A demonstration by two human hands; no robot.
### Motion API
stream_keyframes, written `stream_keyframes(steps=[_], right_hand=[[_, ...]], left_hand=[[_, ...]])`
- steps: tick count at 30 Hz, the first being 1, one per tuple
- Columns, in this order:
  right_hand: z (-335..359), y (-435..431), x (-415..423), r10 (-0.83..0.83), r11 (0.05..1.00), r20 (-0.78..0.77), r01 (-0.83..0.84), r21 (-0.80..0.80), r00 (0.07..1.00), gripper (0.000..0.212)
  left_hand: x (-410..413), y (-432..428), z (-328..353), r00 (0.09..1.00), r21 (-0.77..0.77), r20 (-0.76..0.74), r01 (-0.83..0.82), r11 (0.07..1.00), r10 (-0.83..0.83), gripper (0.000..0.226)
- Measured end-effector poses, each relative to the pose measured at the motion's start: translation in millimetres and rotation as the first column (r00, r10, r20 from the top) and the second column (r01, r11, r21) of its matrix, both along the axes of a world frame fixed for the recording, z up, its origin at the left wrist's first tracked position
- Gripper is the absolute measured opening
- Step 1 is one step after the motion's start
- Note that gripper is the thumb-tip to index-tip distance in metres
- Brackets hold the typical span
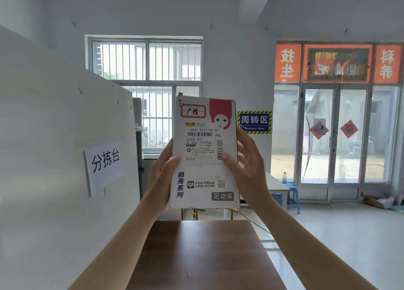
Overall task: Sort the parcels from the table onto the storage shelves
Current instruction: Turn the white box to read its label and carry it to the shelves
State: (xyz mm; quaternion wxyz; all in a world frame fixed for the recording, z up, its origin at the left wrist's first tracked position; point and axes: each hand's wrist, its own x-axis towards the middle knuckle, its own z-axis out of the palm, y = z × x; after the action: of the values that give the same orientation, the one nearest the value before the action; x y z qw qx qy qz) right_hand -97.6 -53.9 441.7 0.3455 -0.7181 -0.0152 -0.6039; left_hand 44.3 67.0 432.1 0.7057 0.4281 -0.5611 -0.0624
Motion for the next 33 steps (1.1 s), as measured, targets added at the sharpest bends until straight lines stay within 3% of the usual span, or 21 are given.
stream_keyframes(steps=[13,24,28,33], right_hand=[[-8,-1,10,0.026,0.999,0.007,-0.026,0.028,1.0,0.059],[-11,31,69,0.168,0.985,0.004,-0.168,0.036,0.986,0.062],[-12,43,90,0.185,0.981,0.03,-0.186,0.051,0.982,0.063],[-10,54,112,0.257,0.965,0.06,-0.26,0.04,0.964,0.053]], left_hand=[[0,10,-10,0.975,-0.066,0.116,-0.181,0.981,0.188,0.053],[34,62,-2,0.945,-0.044,0.141,-0.291,0.956,0.294,0.05],[52,75,-1,0.921,-0.022,0.215,-0.327,0.945,0.324,0.051],[72,88,-2,0.917,-0.016,0.191,-0.354,0.935,0.35,0.049]])
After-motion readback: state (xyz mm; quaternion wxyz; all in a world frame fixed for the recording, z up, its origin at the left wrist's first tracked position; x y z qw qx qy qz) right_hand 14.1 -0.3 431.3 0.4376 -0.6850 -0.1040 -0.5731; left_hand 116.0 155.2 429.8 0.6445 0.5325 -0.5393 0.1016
